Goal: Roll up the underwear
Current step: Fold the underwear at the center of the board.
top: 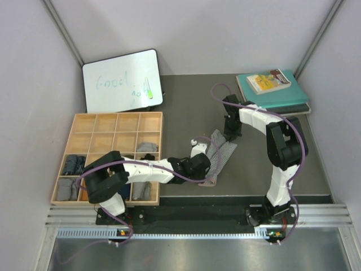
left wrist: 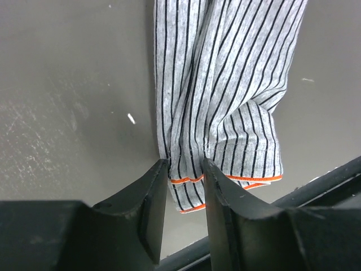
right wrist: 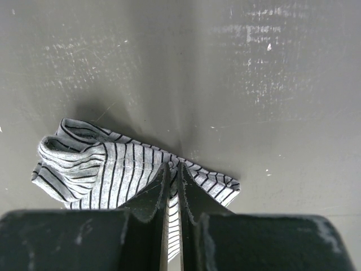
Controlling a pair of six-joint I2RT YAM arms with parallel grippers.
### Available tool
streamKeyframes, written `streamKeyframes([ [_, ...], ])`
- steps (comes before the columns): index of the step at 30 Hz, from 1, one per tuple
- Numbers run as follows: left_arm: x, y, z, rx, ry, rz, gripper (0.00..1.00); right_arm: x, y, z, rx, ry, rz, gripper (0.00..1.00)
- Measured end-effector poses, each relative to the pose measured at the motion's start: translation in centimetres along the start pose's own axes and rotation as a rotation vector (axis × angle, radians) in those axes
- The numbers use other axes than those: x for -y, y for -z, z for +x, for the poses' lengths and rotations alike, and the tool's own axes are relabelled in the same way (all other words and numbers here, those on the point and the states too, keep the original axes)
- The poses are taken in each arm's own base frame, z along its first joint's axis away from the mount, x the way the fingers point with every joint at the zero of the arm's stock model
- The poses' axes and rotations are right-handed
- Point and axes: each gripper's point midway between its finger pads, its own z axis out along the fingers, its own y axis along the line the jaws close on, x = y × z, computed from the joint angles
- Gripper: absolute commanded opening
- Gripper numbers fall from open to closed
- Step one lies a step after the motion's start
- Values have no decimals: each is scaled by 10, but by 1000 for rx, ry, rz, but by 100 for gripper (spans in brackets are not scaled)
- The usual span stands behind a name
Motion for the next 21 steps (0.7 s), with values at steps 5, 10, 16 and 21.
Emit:
streamKeyframes([
  [5, 0, 0, -1, 3, 4, -3, 40, -1, 9, -3, 19, -2, -10, 0],
  [10, 1, 0, -1, 5, 9, 1, 30, -7, 34, -8, 71, 7, -43, 0],
  [16, 4, 0, -2, 8, 16, 12, 12, -19, 48, -9, 94, 38, -51, 0],
  [21, 4, 0, -3, 11, 19, 12, 0, -30, 55, -10, 107, 64, -57, 0],
])
